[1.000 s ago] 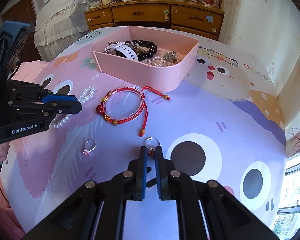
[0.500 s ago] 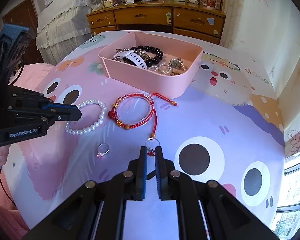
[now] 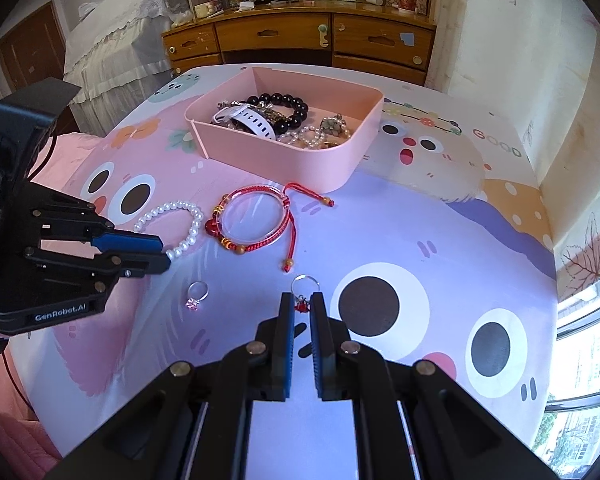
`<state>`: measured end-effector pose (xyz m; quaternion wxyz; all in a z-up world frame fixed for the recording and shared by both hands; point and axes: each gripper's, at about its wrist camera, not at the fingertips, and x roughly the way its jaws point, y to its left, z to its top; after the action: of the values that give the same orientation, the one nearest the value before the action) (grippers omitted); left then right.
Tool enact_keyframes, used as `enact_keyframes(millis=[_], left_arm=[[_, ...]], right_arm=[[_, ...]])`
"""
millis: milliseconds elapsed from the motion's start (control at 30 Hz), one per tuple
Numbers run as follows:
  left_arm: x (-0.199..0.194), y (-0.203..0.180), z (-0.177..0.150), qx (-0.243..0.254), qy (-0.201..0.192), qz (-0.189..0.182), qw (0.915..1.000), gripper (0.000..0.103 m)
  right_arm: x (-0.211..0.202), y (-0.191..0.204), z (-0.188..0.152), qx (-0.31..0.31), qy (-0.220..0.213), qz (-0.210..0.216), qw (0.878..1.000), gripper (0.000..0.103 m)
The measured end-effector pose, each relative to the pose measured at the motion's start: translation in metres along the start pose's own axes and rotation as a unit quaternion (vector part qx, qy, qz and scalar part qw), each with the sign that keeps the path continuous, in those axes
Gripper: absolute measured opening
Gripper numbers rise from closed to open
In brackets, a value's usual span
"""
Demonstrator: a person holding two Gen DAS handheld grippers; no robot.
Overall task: Organize jewelry
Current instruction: 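Grasp the silver ring with red stone with the right gripper while the left gripper grasps the pearl bracelet, then carry the ring and pearl bracelet over the pink tray and open both grippers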
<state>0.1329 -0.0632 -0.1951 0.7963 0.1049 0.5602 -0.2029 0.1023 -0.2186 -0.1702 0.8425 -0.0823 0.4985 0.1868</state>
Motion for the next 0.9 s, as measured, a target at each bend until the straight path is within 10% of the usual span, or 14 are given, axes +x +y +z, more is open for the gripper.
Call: enact_keyframes(millis=[400, 900], left_arm=[[-0.042, 0.005, 0.018, 0.01, -0.028, 0.006, 0.9995, 0.005], [-0.129, 0.034, 0.118, -0.014, -0.164, 0.004, 0.9863, 0.005]], right_arm=[[-0.019, -0.006, 0.014, 0.009, -0.022, 0.004, 1.0, 0.007], [-0.044, -0.01, 0.096, 0.003, -0.097, 0.006, 0.995, 0.007]])
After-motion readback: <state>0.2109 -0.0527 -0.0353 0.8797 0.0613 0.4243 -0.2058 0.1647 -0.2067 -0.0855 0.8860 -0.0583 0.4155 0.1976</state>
